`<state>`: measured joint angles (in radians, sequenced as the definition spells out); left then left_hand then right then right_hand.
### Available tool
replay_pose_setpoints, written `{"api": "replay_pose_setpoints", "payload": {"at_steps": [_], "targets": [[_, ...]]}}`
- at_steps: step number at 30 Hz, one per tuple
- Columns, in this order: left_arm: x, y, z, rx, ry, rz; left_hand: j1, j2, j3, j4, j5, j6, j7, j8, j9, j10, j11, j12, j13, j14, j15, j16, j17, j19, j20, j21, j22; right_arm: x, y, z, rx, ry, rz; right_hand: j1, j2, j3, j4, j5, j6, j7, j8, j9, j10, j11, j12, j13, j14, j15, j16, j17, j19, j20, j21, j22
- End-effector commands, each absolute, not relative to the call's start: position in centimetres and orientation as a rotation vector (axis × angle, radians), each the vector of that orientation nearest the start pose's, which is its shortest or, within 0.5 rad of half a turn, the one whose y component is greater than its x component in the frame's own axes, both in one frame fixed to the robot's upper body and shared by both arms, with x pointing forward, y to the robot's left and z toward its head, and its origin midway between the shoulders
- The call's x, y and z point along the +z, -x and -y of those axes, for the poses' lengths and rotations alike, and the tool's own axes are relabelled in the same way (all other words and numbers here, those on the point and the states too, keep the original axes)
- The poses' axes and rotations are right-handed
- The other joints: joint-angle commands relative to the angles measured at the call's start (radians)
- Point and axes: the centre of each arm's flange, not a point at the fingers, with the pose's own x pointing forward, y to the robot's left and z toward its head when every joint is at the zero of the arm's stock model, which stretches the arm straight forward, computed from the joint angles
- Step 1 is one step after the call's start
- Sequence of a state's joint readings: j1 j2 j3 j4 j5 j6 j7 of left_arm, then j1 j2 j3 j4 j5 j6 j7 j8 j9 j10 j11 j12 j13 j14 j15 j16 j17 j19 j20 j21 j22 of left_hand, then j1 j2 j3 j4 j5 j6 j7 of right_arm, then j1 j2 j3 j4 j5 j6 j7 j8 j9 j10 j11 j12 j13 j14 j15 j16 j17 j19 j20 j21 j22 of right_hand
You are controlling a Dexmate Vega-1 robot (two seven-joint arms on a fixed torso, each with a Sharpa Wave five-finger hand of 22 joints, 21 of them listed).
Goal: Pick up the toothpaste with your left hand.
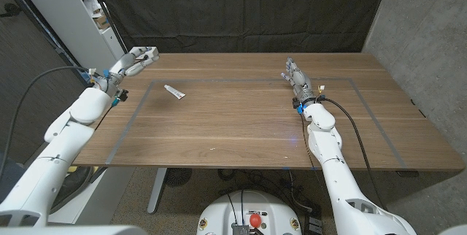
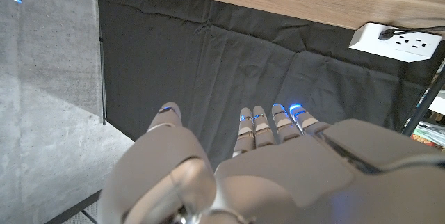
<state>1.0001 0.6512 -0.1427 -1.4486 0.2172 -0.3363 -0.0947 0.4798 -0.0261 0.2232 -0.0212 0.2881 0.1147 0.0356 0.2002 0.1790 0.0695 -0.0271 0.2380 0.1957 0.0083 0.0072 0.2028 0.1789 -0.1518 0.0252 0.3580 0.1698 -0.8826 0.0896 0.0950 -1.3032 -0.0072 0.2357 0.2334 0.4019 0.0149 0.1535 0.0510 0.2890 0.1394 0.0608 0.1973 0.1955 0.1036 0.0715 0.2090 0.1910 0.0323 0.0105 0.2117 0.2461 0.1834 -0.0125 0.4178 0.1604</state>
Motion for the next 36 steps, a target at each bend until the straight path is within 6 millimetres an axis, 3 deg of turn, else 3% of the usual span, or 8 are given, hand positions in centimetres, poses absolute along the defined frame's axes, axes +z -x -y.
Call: {"api": "replay_pose_setpoints", "payload": {"at_steps": [1,24,36], "targets": [[5.72,-55.91,-45.98,0.194,-0.958,0.703,0.017,0.001,0.003,-0.008,0.009,0.006,-0.003,0.007,0.003,0.007,0.003,0.008,0.003,0.007,0.002,0.002,0.003,0.002,0.002,-0.003,0.005,-1.85,-65.45,21.24,0.168,-0.038,0.671,0.003,-0.001,0.000,-0.005,0.005,0.008,0.001,0.004,-0.001,0.010,-0.004,-0.005,0.002,0.009,0.001,0.004,-0.001,0.008,-0.002,-0.004,0.005],[5.94,-55.17,-46.01,0.228,-1.100,0.643,0.041,0.001,0.010,-0.027,0.016,0.000,-0.001,0.002,0.004,0.003,0.002,0.002,0.004,0.004,0.014,-0.003,0.003,0.004,0.009,-0.016,0.005,-1.71,-65.33,21.13,0.168,-0.038,0.679,-0.002,-0.001,-0.003,-0.006,0.007,0.009,0.001,0.003,-0.002,0.012,-0.003,-0.006,0.002,0.010,0.002,0.003,-0.005,0.014,0.000,-0.018,0.005],[6.34,-55.36,-45.51,0.236,-1.185,0.608,0.151,0.027,0.058,-0.095,0.020,-0.022,-0.013,-0.004,0.005,-0.007,-0.013,-0.008,0.006,-0.006,0.009,-0.010,0.003,0.009,0.015,-0.043,0.003,-1.64,-65.33,21.10,0.164,-0.041,0.680,-0.003,0.000,-0.004,-0.007,0.008,0.008,0.002,0.003,-0.002,0.010,-0.004,-0.008,0.002,0.008,0.004,0.002,-0.007,0.016,0.001,-0.024,0.006]]}}
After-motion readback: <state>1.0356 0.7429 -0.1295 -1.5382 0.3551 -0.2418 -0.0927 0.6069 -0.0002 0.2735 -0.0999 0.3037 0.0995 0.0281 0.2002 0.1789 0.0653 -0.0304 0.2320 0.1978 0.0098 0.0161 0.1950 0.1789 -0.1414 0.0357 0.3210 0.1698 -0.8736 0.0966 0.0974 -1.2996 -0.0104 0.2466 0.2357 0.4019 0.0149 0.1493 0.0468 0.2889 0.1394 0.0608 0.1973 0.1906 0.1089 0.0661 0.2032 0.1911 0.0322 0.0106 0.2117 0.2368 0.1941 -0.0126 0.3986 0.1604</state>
